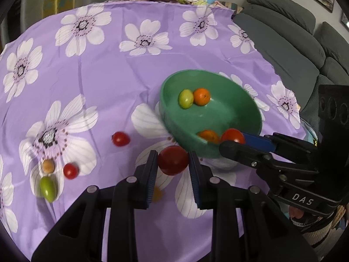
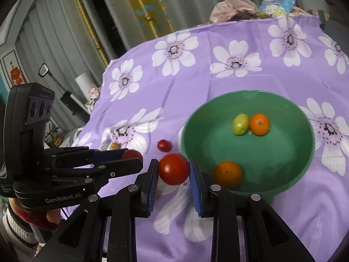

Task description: Organize fruits

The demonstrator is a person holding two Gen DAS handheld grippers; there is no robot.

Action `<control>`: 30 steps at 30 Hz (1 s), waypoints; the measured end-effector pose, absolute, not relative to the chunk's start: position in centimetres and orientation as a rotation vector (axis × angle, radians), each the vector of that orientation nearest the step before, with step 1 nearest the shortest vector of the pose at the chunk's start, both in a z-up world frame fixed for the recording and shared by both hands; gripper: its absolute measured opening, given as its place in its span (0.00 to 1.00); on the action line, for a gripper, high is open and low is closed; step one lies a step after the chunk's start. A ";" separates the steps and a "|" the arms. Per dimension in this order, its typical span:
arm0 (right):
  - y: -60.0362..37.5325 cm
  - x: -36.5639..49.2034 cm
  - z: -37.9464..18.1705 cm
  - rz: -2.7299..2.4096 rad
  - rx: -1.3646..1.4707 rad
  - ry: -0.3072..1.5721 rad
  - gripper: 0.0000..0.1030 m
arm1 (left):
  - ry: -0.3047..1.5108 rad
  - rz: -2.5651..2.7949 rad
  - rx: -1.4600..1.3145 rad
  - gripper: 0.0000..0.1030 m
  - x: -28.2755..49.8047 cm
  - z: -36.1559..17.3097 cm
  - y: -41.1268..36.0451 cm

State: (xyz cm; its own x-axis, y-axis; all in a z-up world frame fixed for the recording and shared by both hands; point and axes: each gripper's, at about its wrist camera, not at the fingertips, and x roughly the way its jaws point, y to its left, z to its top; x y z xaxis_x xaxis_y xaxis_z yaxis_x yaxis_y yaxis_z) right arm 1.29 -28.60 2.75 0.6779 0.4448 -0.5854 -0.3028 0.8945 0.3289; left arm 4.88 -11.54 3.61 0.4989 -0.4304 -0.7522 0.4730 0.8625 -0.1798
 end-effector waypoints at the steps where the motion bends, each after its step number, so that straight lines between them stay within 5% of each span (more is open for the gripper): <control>1: -28.8 1.3 2.7 0.418 0.216 0.710 0.29 | 0.890 -0.555 0.054 0.27 5.0 3.7 -11.9; 30: -33.5 3.3 1.2 0.250 0.234 0.718 0.29 | 0.904 -0.650 0.116 0.27 9.3 1.9 -17.5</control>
State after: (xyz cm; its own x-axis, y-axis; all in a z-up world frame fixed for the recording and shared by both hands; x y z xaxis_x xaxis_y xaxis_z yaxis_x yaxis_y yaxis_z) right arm 3.28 -33.53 1.21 0.7261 0.3039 -0.6168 -0.1447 0.9445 0.2949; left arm 9.32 -17.51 1.93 0.4419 -0.4754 -0.7607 0.5700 0.8036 -0.1712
